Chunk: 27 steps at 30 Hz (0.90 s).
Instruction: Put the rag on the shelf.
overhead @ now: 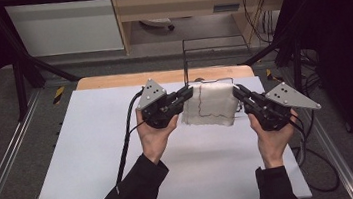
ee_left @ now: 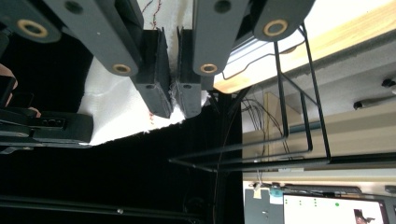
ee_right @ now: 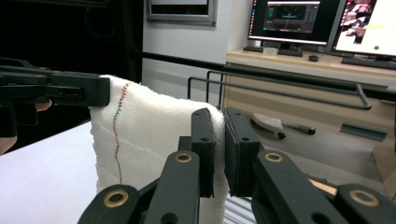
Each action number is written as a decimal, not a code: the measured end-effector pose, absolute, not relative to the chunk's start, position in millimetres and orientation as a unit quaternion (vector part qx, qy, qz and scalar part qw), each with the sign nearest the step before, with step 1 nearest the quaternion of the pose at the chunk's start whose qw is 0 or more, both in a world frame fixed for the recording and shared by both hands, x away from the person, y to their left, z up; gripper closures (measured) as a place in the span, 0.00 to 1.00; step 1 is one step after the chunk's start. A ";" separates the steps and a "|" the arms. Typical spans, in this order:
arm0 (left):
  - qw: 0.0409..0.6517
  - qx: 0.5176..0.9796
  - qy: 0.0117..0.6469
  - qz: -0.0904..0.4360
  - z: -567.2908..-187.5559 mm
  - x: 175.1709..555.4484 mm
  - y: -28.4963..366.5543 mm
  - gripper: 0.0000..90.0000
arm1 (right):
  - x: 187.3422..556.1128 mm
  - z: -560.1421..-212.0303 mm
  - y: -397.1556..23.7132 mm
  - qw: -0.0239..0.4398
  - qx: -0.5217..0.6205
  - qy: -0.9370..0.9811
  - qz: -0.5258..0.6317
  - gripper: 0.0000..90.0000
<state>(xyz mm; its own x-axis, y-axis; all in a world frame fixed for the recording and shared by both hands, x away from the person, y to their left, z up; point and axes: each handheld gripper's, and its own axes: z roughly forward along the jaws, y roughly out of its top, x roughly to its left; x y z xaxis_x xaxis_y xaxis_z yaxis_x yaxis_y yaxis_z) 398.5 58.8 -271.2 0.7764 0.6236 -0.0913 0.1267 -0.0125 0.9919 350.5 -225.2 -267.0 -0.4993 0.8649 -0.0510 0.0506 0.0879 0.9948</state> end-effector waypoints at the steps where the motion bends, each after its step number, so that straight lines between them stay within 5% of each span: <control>1: 0.649 0.683 0.273 0.195 -269.5 399.4 58.0 0.93 | 350.9 -265.7 -225.3 0.355 0.354 0.646 0.576 0.93; 27: 0.673 0.659 0.269 0.202 -231.2 420.5 41.6 0.93 | 369.5 -221.9 -234.9 0.395 0.348 0.620 0.582 0.93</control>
<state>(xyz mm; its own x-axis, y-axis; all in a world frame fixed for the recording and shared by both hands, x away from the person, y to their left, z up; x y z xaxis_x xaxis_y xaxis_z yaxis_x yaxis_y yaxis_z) 420.5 41.6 -231.2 0.7739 0.6262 -0.0952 0.0819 0.0501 0.9954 369.5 -234.9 -221.9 -0.4456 0.8912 -0.0846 -0.0273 0.0809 0.9963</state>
